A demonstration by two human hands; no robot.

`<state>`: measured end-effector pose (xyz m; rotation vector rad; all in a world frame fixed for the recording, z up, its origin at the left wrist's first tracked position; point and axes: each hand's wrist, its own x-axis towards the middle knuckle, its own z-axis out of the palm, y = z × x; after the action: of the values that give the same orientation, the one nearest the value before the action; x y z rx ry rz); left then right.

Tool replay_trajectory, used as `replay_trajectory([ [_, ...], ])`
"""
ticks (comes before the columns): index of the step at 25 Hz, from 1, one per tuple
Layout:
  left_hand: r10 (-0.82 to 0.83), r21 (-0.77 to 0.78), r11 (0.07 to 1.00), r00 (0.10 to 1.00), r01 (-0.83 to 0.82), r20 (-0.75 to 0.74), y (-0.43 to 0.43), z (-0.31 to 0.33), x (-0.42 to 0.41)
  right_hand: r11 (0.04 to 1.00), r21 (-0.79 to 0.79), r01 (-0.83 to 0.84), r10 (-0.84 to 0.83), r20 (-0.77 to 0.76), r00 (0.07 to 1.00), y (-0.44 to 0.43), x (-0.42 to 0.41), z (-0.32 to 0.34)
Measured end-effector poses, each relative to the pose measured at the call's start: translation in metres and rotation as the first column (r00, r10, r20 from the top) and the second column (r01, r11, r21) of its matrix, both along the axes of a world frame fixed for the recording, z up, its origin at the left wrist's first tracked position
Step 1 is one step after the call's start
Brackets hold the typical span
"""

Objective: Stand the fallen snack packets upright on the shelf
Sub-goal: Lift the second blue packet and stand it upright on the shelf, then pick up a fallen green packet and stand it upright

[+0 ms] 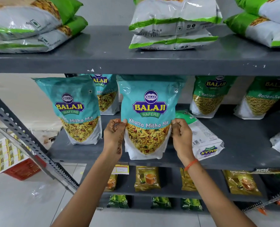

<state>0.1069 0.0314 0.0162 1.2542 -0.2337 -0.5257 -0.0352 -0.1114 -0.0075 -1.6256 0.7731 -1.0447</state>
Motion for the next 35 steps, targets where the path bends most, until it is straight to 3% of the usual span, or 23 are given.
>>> replay_trajectory([
  [5,0.101,0.016,0.995,0.994,-0.102,0.050,-0.017,-0.024,0.040,0.995,-0.090,0.037,-0.041,-0.045,0.998,0.001,0.048,-0.012],
  [9,0.078,0.078,0.993,0.994,-0.084,0.074,-0.019,-0.051,0.067,0.994,-0.108,0.001,-0.015,-0.122,0.992,0.008,0.061,-0.020],
  [14,0.032,0.129,0.989,0.955,-0.073,0.295,-0.020,-0.046,0.040,0.998,-0.057,0.018,-0.024,-0.112,0.993,0.008,0.065,-0.019],
  [16,0.016,0.165,0.980,0.880,-0.107,0.475,-0.019,-0.045,0.011,0.996,-0.092,0.020,-0.029,-0.098,0.995,0.014,0.061,-0.017],
  [18,0.040,0.181,0.958,0.730,-0.222,0.682,-0.023,-0.045,-0.024,0.984,-0.175,0.029,-0.045,-0.087,0.995,0.014,0.052,-0.015],
  [21,-0.031,0.116,0.987,0.586,-0.109,0.810,-0.044,-0.045,-0.071,0.930,-0.366,0.010,-0.105,-0.241,0.965,-0.010,0.030,-0.018],
  [23,-0.104,0.157,0.987,0.614,-0.033,0.782,-0.066,-0.055,-0.087,0.815,-0.564,-0.132,-0.230,-0.523,0.820,-0.038,0.016,-0.026],
  [25,-0.105,0.223,0.973,0.740,-0.061,0.664,-0.092,-0.072,-0.099,0.785,-0.503,-0.361,-0.293,-0.815,0.500,-0.057,0.002,-0.030],
  [26,-0.075,0.264,0.960,0.822,-0.094,0.565,-0.105,-0.082,-0.105,0.791,-0.449,-0.416,-0.291,-0.874,0.390,-0.063,0.000,-0.033],
  [27,-0.035,0.308,0.944,0.891,-0.119,0.453,-0.115,-0.092,-0.110,0.782,-0.439,-0.443,-0.296,-0.887,0.356,-0.066,-0.002,-0.034],
  [29,0.058,0.370,0.916,0.963,-0.156,0.262,-0.131,-0.106,-0.116,0.754,-0.472,-0.457,-0.306,-0.868,0.392,-0.069,0.000,-0.034],
  [35,0.178,0.337,0.923,0.983,-0.185,0.051,-0.133,-0.114,-0.121,0.698,-0.444,-0.562,-0.272,-0.890,0.365,-0.066,0.002,-0.020],
])
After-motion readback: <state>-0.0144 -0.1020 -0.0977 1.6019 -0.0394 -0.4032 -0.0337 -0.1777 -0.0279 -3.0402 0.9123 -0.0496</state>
